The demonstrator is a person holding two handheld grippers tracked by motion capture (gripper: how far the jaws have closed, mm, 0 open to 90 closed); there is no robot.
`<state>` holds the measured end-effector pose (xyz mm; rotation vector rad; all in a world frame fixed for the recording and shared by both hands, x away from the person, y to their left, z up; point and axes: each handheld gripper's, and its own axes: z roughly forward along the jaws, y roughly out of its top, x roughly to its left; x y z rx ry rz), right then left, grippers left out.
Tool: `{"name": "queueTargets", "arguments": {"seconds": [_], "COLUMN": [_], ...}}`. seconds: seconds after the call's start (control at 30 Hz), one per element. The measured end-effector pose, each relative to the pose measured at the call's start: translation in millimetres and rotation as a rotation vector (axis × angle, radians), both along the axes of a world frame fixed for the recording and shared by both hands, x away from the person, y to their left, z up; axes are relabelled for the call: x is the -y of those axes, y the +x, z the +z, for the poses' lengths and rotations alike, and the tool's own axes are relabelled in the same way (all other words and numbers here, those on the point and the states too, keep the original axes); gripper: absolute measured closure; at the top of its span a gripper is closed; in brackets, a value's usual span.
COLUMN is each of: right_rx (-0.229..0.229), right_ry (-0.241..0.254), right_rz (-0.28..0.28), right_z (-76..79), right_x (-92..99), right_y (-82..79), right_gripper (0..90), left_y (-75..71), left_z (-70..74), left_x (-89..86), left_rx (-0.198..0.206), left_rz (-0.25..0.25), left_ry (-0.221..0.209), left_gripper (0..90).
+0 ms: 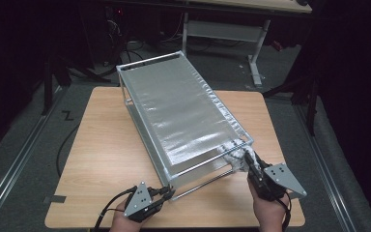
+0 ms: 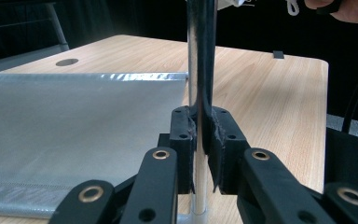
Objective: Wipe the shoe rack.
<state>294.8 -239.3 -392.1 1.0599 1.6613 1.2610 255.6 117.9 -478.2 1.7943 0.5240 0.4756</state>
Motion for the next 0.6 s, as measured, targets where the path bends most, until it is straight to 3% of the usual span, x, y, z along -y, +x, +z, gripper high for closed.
{"name": "queueTargets", "arguments": {"seconds": [0.27,0.6], "right_rx": [0.004,-0.035], "right_ry": [-0.008,-0.045], "right_rz": [-0.038,-0.023], "right_z": [-1.8,-15.1], "right_x": [5.7,-4.6], "right_y": [2.6,10.9], "right_gripper": [79.2,79.2], "left_y": [-0.5,-1.2], "left_z": [0.0,0.2], "left_x": [0.0,0.0], "left_rx": [0.0,0.002], "left_rz": [0.0,-0.003], "left_ry": [0.0,0.003], "left_gripper": [80.6,80.6]}}
